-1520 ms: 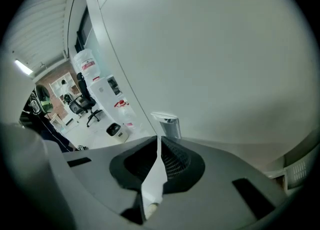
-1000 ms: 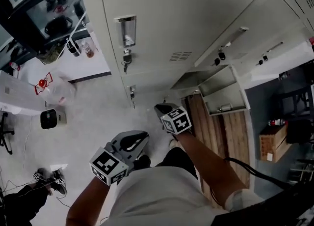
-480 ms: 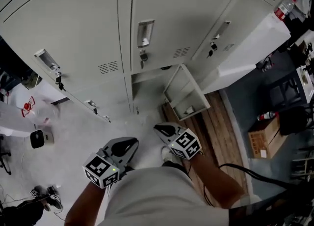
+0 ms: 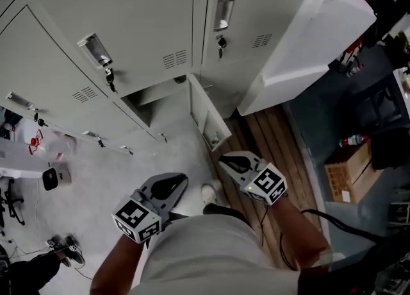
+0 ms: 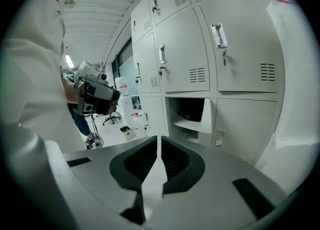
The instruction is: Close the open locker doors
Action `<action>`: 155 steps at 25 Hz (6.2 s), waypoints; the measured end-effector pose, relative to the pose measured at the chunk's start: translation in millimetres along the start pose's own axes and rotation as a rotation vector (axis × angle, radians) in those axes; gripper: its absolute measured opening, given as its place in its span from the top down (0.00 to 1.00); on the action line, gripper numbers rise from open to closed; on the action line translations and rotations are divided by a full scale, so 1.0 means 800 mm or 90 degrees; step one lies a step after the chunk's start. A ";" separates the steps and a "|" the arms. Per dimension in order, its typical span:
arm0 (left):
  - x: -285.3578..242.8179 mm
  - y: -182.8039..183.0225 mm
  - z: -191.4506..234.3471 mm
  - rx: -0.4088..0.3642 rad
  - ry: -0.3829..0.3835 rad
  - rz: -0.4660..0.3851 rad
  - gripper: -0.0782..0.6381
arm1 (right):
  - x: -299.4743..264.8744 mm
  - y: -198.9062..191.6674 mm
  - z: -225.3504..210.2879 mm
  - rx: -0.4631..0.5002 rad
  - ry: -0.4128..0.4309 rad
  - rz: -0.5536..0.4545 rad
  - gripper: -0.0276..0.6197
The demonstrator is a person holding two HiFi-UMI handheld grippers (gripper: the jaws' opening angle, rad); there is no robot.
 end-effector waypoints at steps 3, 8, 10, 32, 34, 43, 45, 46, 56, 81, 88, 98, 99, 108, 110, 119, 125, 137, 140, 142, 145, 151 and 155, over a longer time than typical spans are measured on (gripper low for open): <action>-0.030 -0.002 -0.019 0.010 0.002 0.012 0.85 | 0.024 -0.024 -0.034 -0.002 -0.002 -0.005 0.91; -0.061 0.002 -0.044 0.004 -0.015 0.042 0.85 | 0.033 -0.064 -0.087 -0.029 0.003 -0.011 0.91; -0.064 0.006 -0.045 -0.006 -0.015 0.053 0.85 | 0.022 -0.079 -0.102 -0.037 0.014 -0.010 0.91; -0.106 0.007 -0.032 0.005 0.033 0.140 0.85 | -0.116 -0.170 -0.130 0.079 0.229 0.104 0.77; -0.109 0.006 -0.029 0.007 0.035 0.143 0.85 | -0.125 -0.172 -0.129 0.099 0.245 0.109 0.77; -0.106 0.004 -0.023 0.016 0.052 0.135 0.85 | -0.134 -0.168 -0.122 0.140 0.284 0.144 0.76; -0.106 0.004 -0.022 0.011 0.052 0.131 0.85 | -0.135 -0.167 -0.121 0.146 0.287 0.148 0.76; -0.105 0.004 -0.021 0.006 0.052 0.129 0.85 | -0.136 -0.167 -0.120 0.149 0.288 0.149 0.76; -0.079 0.002 -0.012 0.028 0.075 0.100 0.85 | -0.160 -0.154 -0.084 0.155 0.291 0.140 0.77; 0.049 -0.021 0.064 0.057 0.098 0.064 0.85 | -0.289 -0.079 -0.004 0.178 0.238 0.143 0.81; 0.086 -0.026 0.100 0.064 0.097 0.047 0.85 | -0.333 -0.053 -0.002 0.157 0.193 0.144 0.86; 0.134 -0.031 0.150 0.064 0.083 0.046 0.85 | -0.388 -0.015 -0.006 0.120 0.115 0.153 0.89; 0.138 -0.033 0.153 0.065 0.080 0.049 0.85 | -0.393 -0.012 -0.008 0.112 0.105 0.153 0.89; 0.172 -0.037 0.185 0.047 0.055 0.042 0.85 | -0.442 0.019 -0.028 0.035 0.013 0.141 0.89; 0.182 -0.039 0.193 0.046 0.053 0.039 0.85 | -0.452 0.021 -0.036 0.021 -0.008 0.141 0.89; 0.222 -0.050 0.230 0.049 0.049 0.031 0.85 | -0.481 0.043 -0.060 -0.040 -0.076 0.120 0.90; 0.241 -0.066 0.244 0.049 0.038 0.042 0.85 | -0.495 0.056 -0.072 -0.075 -0.117 0.118 0.90; 0.268 -0.079 0.262 0.069 0.039 0.023 0.85 | -0.503 0.061 -0.079 -0.098 -0.146 0.117 0.90; 0.270 -0.081 0.261 0.064 0.033 0.023 0.85 | -0.503 0.062 -0.080 -0.110 -0.159 0.120 0.90; 0.271 -0.078 0.259 0.064 0.031 0.015 0.85 | -0.503 0.061 -0.080 -0.124 -0.170 0.119 0.90; 0.275 -0.079 0.256 0.063 0.031 0.009 0.85 | -0.503 0.061 -0.079 -0.141 -0.196 0.122 0.89; 0.288 -0.087 0.252 0.068 0.038 0.003 0.85 | -0.504 0.062 -0.078 -0.174 -0.252 0.135 0.89; 0.295 -0.091 0.247 0.068 0.043 -0.001 0.85 | -0.503 0.062 -0.077 -0.188 -0.270 0.149 0.89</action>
Point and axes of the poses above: the fingertips, and each gripper's own axes: x backward along the fingers, z to its left, y out of its top, the point moved 2 cm from there along x, backward along the fingers, and after that the axes turned 7 degrees about z, right-handed, at the moved point
